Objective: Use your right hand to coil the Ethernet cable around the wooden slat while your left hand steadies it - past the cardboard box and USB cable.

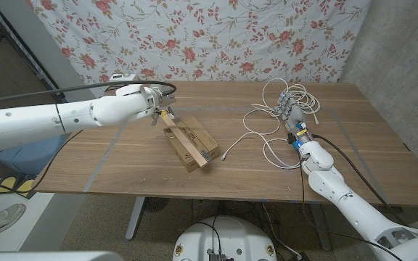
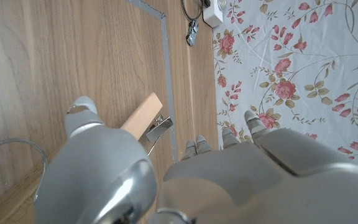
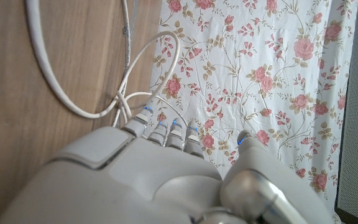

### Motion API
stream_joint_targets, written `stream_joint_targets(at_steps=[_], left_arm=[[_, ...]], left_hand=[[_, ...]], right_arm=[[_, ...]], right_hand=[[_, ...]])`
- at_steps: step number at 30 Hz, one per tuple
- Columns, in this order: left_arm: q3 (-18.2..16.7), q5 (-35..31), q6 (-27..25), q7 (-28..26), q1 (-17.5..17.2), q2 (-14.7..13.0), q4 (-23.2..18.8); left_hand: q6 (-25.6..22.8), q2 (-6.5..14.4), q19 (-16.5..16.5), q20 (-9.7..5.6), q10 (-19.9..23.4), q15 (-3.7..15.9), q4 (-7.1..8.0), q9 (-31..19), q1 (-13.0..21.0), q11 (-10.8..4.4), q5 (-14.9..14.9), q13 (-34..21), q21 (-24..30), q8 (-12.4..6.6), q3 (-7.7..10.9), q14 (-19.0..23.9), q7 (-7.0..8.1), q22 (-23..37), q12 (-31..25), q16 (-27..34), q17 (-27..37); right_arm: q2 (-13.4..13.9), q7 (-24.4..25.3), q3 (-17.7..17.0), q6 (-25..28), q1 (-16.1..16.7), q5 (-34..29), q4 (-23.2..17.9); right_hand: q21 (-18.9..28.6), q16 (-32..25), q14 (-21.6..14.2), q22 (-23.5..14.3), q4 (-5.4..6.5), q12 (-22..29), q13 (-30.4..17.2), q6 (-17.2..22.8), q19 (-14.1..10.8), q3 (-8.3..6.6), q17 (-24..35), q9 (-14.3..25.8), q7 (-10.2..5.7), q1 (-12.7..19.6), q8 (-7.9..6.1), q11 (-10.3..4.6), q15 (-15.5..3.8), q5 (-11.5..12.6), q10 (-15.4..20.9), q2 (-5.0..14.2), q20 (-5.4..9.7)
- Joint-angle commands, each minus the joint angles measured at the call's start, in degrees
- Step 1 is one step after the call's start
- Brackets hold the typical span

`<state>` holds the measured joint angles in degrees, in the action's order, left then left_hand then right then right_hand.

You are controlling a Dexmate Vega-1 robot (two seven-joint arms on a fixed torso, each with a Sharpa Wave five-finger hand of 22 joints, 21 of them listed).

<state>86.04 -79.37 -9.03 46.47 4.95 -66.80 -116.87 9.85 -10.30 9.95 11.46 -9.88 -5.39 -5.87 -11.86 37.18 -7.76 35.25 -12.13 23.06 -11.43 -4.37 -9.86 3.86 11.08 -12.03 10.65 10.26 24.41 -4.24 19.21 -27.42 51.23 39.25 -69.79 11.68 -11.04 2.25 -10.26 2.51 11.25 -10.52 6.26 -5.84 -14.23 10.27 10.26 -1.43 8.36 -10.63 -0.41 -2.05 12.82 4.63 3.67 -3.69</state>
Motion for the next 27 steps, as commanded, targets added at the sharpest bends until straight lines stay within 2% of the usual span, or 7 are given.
stream_joint_targets(at_steps=[1, 11, 13, 19, 23, 26, 27], left_arm=[[3.18, -3.50, 4.19, -5.93, 1.01, 0.39, 2.72], [5.47, -4.71, 4.44, -11.99, 0.87, 2.17, 7.25], [5.76, -4.48, 4.42, -11.72, 1.04, 2.66, 7.86], [6.85, -4.30, 4.13, -14.97, 1.08, 4.30, 11.13], [7.21, -2.90, 3.82, -17.38, 1.05, 5.26, 13.03], [7.32, -1.23, 3.33, -19.41, 0.80, 5.91, 14.47], [7.36, -0.67, 3.12, -20.09, 0.65, 6.13, 14.97]], left_hand=[[17.33, 0.23, 2.48, 0.33, -8.41, 0.83, -0.18, -0.31, -0.21, -0.40, 0.58, -0.31, 0.05, -0.46, -0.84, -7.27, -0.03, 0.21, -0.52, 0.46, 0.06], [16.66, 0.60, 0.55, -0.75, -7.67, 1.70, -0.32, -0.35, 0.08, -0.38, 1.04, -0.32, 0.55, -0.75, -1.88, -6.47, -0.13, 0.19, -0.94, 0.61, 0.03], [16.53, 0.71, 0.38, -0.88, -7.60, 1.77, -0.35, -0.36, 0.17, -0.38, 1.12, -0.32, 0.57, -0.80, -1.98, -6.50, -0.09, 0.18, -0.98, 0.56, 0.02], [15.09, 2.00, -1.00, -1.38, -6.38, 2.35, -0.58, -0.40, 1.36, 0.05, 1.83, -0.33, 0.83, -1.37, -2.21, -5.53, 0.06, 0.13, -1.55, 0.74, -0.03], [13.10, 4.90, -3.80, -3.13, -4.10, 3.70, -1.18, -0.41, 4.61, 0.10, 2.81, -0.29, 1.47, -2.11, -1.53, -3.19, 0.73, 0.03, -2.43, 1.10, -0.13], [10.65, 8.34, -6.71, -4.48, -0.92, 5.30, -2.14, -0.34, 9.45, 0.12, 2.96, -0.23, 2.07, -2.88, -0.22, 0.16, 1.04, -0.04, -3.53, 1.53, -0.21], [8.91, 9.90, -8.34, -5.19, 0.84, 5.82, -2.74, -0.28, 12.58, 0.44, 2.48, -0.19, 2.36, -3.35, 0.44, 1.86, 1.37, -0.09, -4.05, 1.49, -0.30]], right_arm=[[-0.29, 0.44, -0.07, -0.68, 0.15, -0.22, 0.15], [-0.19, 0.59, -0.22, -0.98, 0.23, -0.31, 0.20], [-0.17, 0.59, -0.25, -1.01, 0.28, -0.28, 0.19], [-0.01, 0.93, -0.50, -1.36, 0.77, -0.29, -0.18], [0.31, 1.19, -0.56, -1.34, 1.05, -0.52, -0.69], [0.59, 1.55, -0.56, -1.32, 1.17, -0.92, -1.08], [0.65, 1.59, -0.55, -1.31, 1.18, -0.99, -1.15]], right_hand=[[0.33, -0.18, -0.22, -0.18, -0.20, 0.23, -0.27, 0.48, -0.48, 0.14, 0.13, 0.17, -0.06, -0.05, -0.43, -0.13, -0.14, 0.22, 0.62, 0.16, 0.23], [0.32, -0.17, -0.34, -0.18, -0.24, 0.18, -0.28, 0.49, -0.53, 0.17, 0.13, 0.17, -0.05, -0.08, -0.40, -0.14, -0.19, 0.24, 0.65, 0.16, 0.19], [0.32, -0.17, -0.35, -0.18, -0.25, 0.18, -0.28, 0.50, -0.53, 0.17, 0.12, 0.17, -0.05, -0.08, -0.40, -0.17, -0.20, 0.24, 0.65, 0.16, 0.18], [0.30, -0.15, -0.40, -0.18, -0.29, 0.14, -0.28, 0.49, -0.53, 0.18, 0.12, 0.17, -0.06, -0.08, -0.38, -0.16, -0.13, 0.26, 0.66, 0.16, 0.09], [0.32, -0.14, -0.42, -0.18, -0.31, 0.16, -0.28, 0.47, -0.57, 0.19, 0.12, 0.17, -0.13, -0.08, -0.37, -0.14, -0.12, 0.26, 0.74, 0.15, 0.07], [0.32, -0.14, -0.46, -0.18, -0.33, 0.14, -0.28, 0.50, -0.60, 0.20, 0.11, 0.17, -0.14, -0.08, -0.37, -0.19, -0.12, 0.27, 0.73, 0.13, 0.05], [0.32, -0.13, -0.47, -0.18, -0.34, 0.14, -0.28, 0.49, -0.60, 0.20, 0.11, 0.17, -0.13, -0.08, -0.37, -0.20, -0.11, 0.27, 0.75, 0.13, 0.04]])
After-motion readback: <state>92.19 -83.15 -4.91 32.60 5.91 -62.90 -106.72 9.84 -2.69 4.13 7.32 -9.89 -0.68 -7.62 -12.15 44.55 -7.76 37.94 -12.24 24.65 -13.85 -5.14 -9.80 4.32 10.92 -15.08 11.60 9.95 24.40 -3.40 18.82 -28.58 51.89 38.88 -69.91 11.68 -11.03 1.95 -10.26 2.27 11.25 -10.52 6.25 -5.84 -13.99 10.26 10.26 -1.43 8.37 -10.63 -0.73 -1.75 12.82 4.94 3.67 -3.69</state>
